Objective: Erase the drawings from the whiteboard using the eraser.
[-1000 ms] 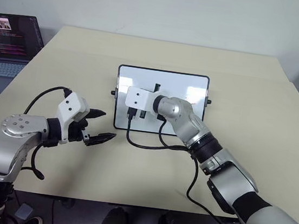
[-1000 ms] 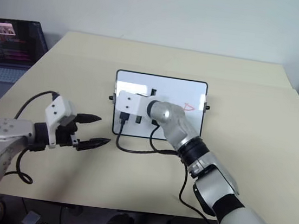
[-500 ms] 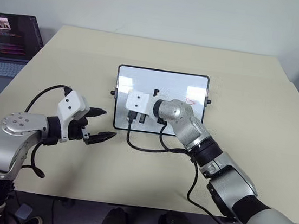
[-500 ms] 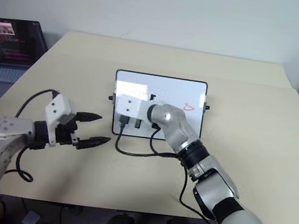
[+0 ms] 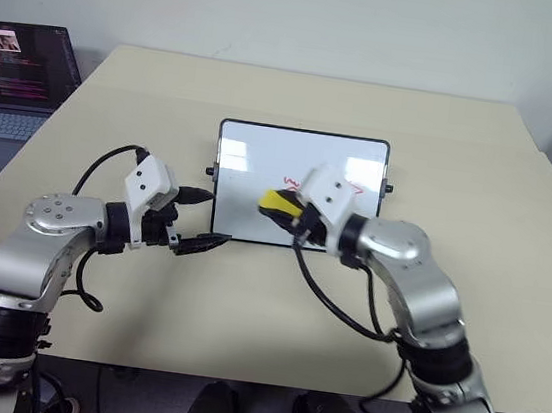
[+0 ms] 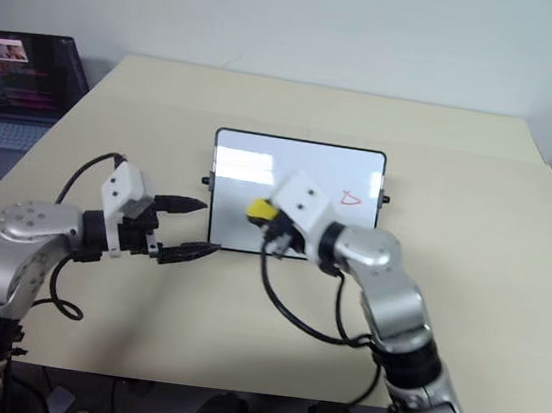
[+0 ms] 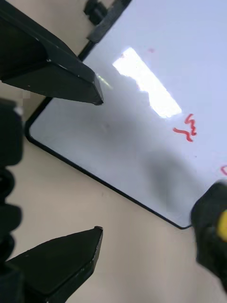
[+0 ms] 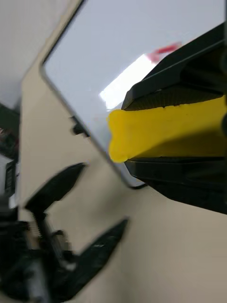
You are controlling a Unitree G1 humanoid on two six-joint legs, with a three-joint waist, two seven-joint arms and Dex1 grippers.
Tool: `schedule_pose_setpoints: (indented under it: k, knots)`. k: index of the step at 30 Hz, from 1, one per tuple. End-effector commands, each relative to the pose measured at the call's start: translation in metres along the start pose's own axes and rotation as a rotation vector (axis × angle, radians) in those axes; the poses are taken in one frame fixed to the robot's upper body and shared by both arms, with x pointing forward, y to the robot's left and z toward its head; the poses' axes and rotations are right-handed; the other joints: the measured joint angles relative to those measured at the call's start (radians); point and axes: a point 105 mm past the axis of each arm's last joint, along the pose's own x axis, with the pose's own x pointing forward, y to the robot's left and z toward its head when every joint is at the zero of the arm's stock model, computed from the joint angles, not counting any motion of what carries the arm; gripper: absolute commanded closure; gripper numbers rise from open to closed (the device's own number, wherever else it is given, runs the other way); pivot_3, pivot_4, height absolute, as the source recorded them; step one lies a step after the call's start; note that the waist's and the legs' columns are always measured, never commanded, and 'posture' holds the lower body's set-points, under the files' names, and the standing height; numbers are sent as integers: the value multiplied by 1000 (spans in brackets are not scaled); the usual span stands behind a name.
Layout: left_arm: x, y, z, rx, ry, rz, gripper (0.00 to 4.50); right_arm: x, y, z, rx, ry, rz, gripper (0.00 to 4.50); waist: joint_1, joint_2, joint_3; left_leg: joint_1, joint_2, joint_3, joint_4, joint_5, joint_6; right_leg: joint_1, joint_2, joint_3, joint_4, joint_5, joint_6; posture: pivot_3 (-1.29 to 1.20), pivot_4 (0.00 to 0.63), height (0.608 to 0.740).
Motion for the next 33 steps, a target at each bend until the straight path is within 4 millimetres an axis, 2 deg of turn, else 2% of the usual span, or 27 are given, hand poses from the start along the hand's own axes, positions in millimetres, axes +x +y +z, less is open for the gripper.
schedule_pose_setpoints:
  k: [1,4,7,10,15,20,23,27,31,33]
  knots:
    - [-2,2,11,32,-39,-3,0,-19,1,3,1,-12,-37,3505,-2,0,0,0,0,0,0,0,0,0,0,0,0,0,0,0,150,740]
    - [-2,1,11,25,-45,-9,0,-28,2,-17,-9,57,-74,3505,-8,0,0,1,1,0,0,0,0,0,2,1,0,0,0,0,150,740]
    - [-2,-1,13,25,-56,-23,0,-25,5,-26,-40,78,-88,3505,-9,0,1,1,1,0,-1,0,0,0,3,1,0,-1,1,0,150,740]
    - [-1,-3,15,32,-61,-41,0,-12,-1,-16,-63,30,-138,3505,-16,0,1,1,1,1,-1,0,0,0,4,2,0,-2,3,0,150,740]
    - [0,-5,18,53,-61,-89,0,20,-26,6,-123,-64,-239,3505,-20,0,1,2,1,1,0,0,0,0,5,2,1,-1,2,0,150,740]
    - [2,-2,19,63,-61,-104,0,46,-46,6,-190,-48,-305,3505,-20,0,1,1,1,2,0,0,0,0,5,3,0,0,0,0,150,740]
    - [5,-3,19,59,-63,-113,0,51,-55,-2,-195,-6,-338,3505,-20,0,1,0,1,2,0,0,0,-1,4,3,0,0,0,0,150,740]
    - [7,-5,19,57,-64,-123,0,51,-46,-36,-174,145,-239,3505,-18,0,1,0,1,2,0,0,0,-1,3,4,0,0,0,0,150,740]
    - [6,-6,17,54,-58,-123,0,48,-15,-52,-146,208,-54,3505,-18,0,1,1,1,2,0,0,0,-1,3,4,2,0,0,0,150,740]
    - [5,-8,16,48,-56,-124,0,50,-21,-47,-167,193,-93,3505,-19,0,1,2,1,2,0,0,0,0,3,3,2,0,0,0,150,740]
